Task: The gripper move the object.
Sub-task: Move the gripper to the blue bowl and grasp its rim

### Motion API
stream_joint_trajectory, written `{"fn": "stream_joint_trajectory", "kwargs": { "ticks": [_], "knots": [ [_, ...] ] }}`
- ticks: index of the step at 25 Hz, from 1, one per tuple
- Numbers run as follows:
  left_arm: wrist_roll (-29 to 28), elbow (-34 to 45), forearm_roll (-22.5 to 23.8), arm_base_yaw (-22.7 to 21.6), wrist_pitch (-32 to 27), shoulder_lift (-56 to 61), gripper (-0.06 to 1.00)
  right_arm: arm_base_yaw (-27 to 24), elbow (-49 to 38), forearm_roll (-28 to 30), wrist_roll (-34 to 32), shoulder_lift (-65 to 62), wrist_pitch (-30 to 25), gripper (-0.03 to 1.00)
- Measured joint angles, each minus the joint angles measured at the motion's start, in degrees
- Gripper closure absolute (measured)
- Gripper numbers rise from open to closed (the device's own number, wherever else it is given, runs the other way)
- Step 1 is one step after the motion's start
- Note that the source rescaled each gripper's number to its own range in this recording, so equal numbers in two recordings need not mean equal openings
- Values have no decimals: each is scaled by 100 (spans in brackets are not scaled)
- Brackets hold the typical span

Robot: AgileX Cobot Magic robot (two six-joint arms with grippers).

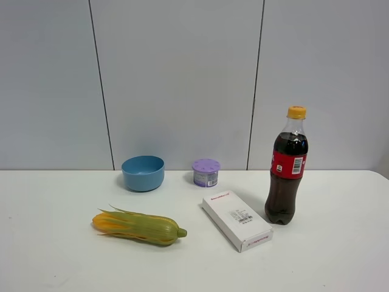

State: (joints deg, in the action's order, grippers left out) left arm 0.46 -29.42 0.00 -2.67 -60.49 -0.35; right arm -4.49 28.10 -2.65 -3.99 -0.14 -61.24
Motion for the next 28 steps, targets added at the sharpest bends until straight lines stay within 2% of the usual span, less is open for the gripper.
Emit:
{"fn": "stream_joint_trajectory", "kwargs": {
  "ticks": [8,10,16,22,24,28],
  "knots": [
    [0,0,0,0,0,0,-6,0,6,-82,89,0,50,-3],
    [0,0,0,0,0,0,-6,0,89,-281,399,0,150,-3],
    [0,0,0,0,0,0,-6,0,823,-1609,2270,766,623,-3],
    [0,0,0,0,0,0,-6,0,1437,-2037,2972,1949,1008,-3],
    [0,0,0,0,0,0,-6,0,1526,-2514,3527,2349,1092,-3],
    [0,0,0,0,0,0,-6,0,1710,-4101,4842,3169,1377,-3]
  ]
}}
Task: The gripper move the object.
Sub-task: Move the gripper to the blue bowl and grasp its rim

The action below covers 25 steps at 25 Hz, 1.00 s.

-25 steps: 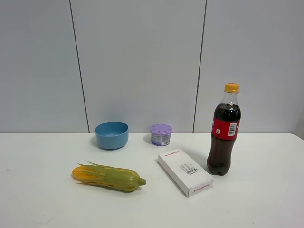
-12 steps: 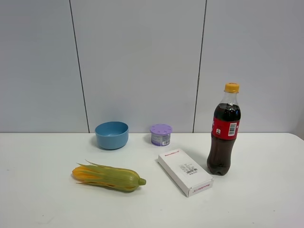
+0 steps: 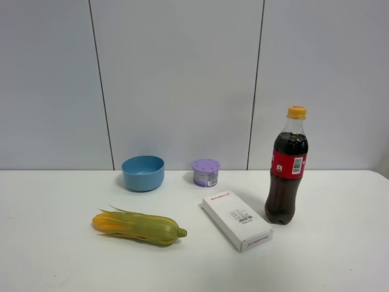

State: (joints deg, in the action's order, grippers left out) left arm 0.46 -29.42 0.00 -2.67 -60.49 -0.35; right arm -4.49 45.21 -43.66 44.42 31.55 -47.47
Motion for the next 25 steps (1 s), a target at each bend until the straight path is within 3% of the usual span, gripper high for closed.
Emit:
{"fn": "stream_joint_trajectory", "kwargs": {
  "ticks": [2,5,8,10,15,21,25],
  "knots": [
    [0,0,0,0,0,0,-6,0,254,-787,417,415,22,-3],
    [0,0,0,0,0,0,-6,0,953,-1313,736,1160,-49,-3],
    [0,0,0,0,0,0,-6,153,1780,-1371,819,1883,-124,-3],
    [0,0,0,0,0,0,-6,571,2344,-1207,829,2359,-105,-3],
    [0,0,0,0,0,0,-6,2091,3750,-53,362,3637,283,-3],
    [0,0,0,0,0,0,-6,3589,5500,2176,-1871,5471,333,-3],
    [0,0,0,0,0,0,-6,4298,6894,3782,-3427,6817,-188,-3]
  ]
}}
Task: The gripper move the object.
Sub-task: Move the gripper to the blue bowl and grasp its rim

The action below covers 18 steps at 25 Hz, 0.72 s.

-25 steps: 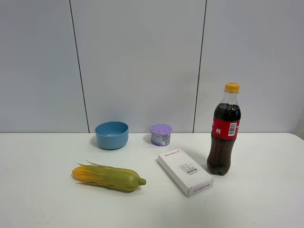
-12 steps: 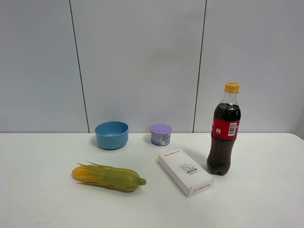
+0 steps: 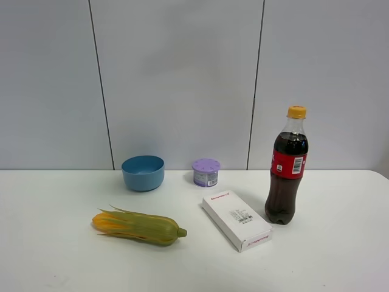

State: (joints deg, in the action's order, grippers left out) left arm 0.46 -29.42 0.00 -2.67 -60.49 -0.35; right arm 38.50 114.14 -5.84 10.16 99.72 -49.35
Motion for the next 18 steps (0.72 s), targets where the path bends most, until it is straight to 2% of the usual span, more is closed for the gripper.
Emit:
{"fn": "stream_joint_trajectory", "kwargs": {
  "ticks": [2,6,10,13,18],
  "knots": [
    [0,0,0,0,0,0,-6,243,708,497,-538,635,-456,-3],
    [0,0,0,0,0,0,-6,397,2030,727,-1308,1875,-1266,-3],
    [0,0,0,0,0,0,-6,398,2501,737,-1453,2737,-1443,-3],
    [0,0,0,0,0,0,-6,398,2520,706,-1301,3006,-1314,-3],
    [0,0,0,0,0,0,-6,398,2539,584,133,3594,-749,-3]
  ]
}}
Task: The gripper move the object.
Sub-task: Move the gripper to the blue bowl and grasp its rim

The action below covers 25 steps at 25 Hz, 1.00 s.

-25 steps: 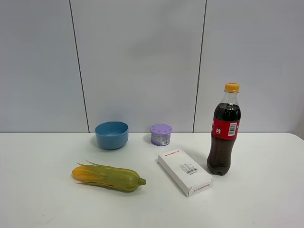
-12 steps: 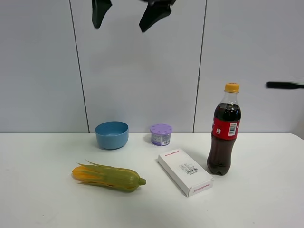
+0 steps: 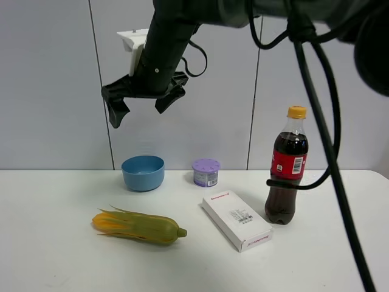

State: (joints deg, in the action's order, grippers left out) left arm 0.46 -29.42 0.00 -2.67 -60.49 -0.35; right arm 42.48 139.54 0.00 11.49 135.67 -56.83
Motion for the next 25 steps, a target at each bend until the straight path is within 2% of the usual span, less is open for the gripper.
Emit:
{"fn": "stream_joint_trajectory", "kwargs": {
  "ticks": [3,5,12,19,25],
  "knots": [
    [0,0,0,0,0,0,-6,0,6,0,614,299,347,-3],
    [0,0,0,0,0,0,-6,0,13,0,777,505,595,-3],
    [0,0,0,0,0,0,-6,-67,13,-90,895,1000,1423,-3],
    [0,0,0,0,0,0,-6,-272,13,-179,920,1290,1836,-3],
    [0,0,0,0,0,0,-6,-310,13,-683,988,1453,2305,-3]
  ]
}}
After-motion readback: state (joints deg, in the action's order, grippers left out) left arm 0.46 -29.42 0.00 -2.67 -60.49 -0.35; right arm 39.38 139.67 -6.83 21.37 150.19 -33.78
